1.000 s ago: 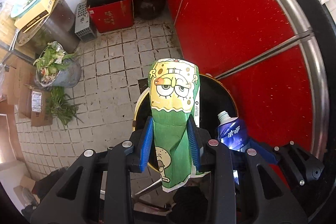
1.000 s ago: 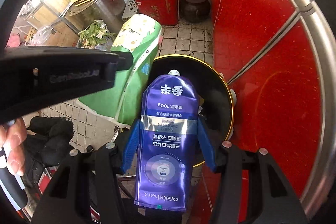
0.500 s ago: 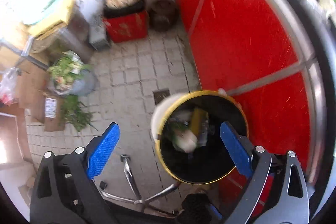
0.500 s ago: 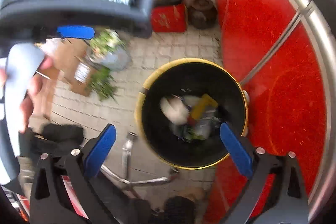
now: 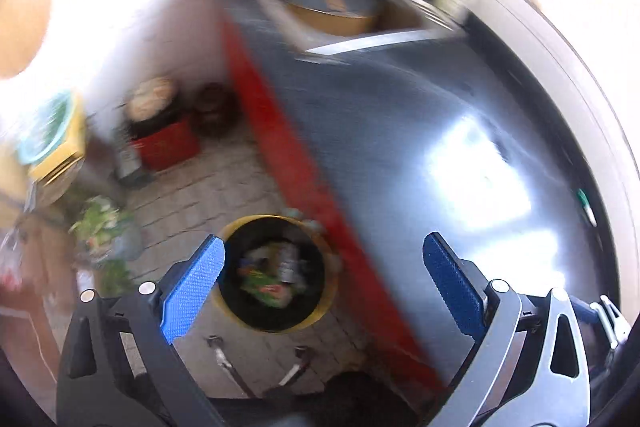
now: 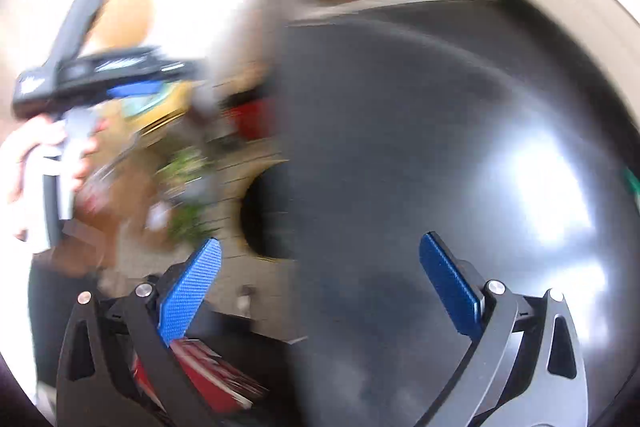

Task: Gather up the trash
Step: 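Return both open grippers to the countertop, then grasp the green-capped marker with the left gripper while the right grasps the red lid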

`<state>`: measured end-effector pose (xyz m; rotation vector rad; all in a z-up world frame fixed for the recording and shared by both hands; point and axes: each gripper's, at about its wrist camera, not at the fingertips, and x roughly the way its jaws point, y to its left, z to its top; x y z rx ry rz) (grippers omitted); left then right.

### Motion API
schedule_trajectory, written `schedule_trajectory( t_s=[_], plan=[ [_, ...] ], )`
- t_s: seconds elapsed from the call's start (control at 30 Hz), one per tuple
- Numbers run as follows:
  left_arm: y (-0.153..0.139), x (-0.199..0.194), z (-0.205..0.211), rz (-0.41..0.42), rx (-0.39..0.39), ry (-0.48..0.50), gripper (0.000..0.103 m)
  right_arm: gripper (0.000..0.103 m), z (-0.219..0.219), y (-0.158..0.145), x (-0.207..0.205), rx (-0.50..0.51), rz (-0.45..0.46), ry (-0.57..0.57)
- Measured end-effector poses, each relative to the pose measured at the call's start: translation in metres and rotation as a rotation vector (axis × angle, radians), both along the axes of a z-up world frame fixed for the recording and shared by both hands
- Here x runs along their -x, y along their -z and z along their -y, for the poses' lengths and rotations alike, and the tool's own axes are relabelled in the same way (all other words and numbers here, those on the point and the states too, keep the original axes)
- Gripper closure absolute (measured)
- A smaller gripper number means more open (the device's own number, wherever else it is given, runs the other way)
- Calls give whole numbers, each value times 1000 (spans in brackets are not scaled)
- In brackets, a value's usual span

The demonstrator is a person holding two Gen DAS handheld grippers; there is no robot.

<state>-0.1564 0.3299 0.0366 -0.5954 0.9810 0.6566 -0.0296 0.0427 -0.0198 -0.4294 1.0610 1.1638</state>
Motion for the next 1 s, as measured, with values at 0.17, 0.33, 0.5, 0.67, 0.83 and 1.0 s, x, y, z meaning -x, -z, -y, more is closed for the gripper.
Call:
schedule_trajectory(
  t_s=[0.17, 0.33, 0.5, 0.67, 0.83, 1.0],
  plan=[
    [0, -133, 66, 40, 89, 292, 7, 7, 167, 27, -94, 107, -14, 451],
    [3, -250, 128, 5, 58, 566, 7, 7, 264, 58, -113, 100, -175, 681],
    [12, -324, 177, 15, 119, 668, 7, 8, 280, 84, -115, 158, -170, 718],
    [28, -360, 231, -43, 83, 781, 7, 20, 267, 100, -102, 209, -185, 688],
    [44, -376, 253, -94, 69, 822, 7, 44, 251, 104, -101, 273, -94, 605],
    [56, -393, 257, -108, 60, 813, 7, 55, 243, 104, -95, 261, -76, 568]
  ],
)
